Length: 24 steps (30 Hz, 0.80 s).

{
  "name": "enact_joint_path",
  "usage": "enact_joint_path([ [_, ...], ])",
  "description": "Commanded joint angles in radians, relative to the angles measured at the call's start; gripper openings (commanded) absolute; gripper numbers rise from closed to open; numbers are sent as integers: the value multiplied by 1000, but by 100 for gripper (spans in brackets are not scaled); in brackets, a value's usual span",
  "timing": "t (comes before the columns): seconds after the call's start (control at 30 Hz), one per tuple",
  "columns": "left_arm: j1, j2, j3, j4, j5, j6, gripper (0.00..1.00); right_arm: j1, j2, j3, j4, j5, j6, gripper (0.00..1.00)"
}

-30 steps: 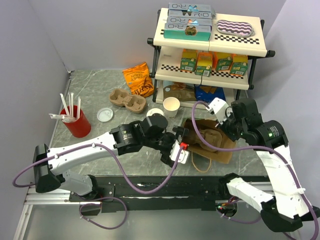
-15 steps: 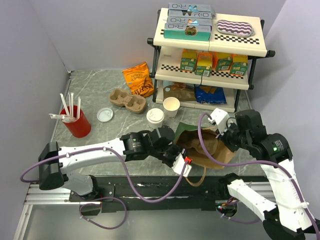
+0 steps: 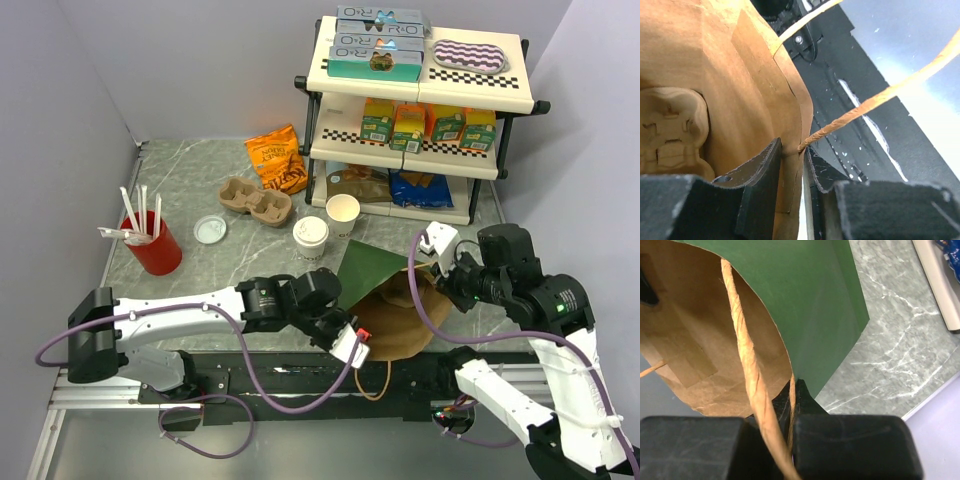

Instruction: Pack the takeout coffee

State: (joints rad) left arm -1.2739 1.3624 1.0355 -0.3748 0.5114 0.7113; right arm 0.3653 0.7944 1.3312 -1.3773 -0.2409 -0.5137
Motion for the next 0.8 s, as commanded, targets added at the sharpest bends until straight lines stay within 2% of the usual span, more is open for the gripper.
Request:
enact_joint_path([
  [0.0, -5, -34, -44, 10, 62, -56, 29, -9, -4, 56, -42, -55, 23, 0],
  [0.23, -5, -43, -35, 1, 55, -73, 27, -16, -11, 49, -54, -51, 18, 0],
  [0.37, -4, -34, 87, -24, 32, -93, 25, -16, 2, 54, -43, -11, 18, 0],
  [0.53, 7, -28, 169, -6, -13, -119, 25, -16, 41, 89, -26, 83, 17, 0],
  [0.67, 28, 0, 211, 68, -39, -182, 27, -16, 84, 154, 0, 188, 1, 0],
  [0.77, 39, 26, 222, 140, -57, -225, 31, -16, 112, 160, 10, 209, -11, 0],
])
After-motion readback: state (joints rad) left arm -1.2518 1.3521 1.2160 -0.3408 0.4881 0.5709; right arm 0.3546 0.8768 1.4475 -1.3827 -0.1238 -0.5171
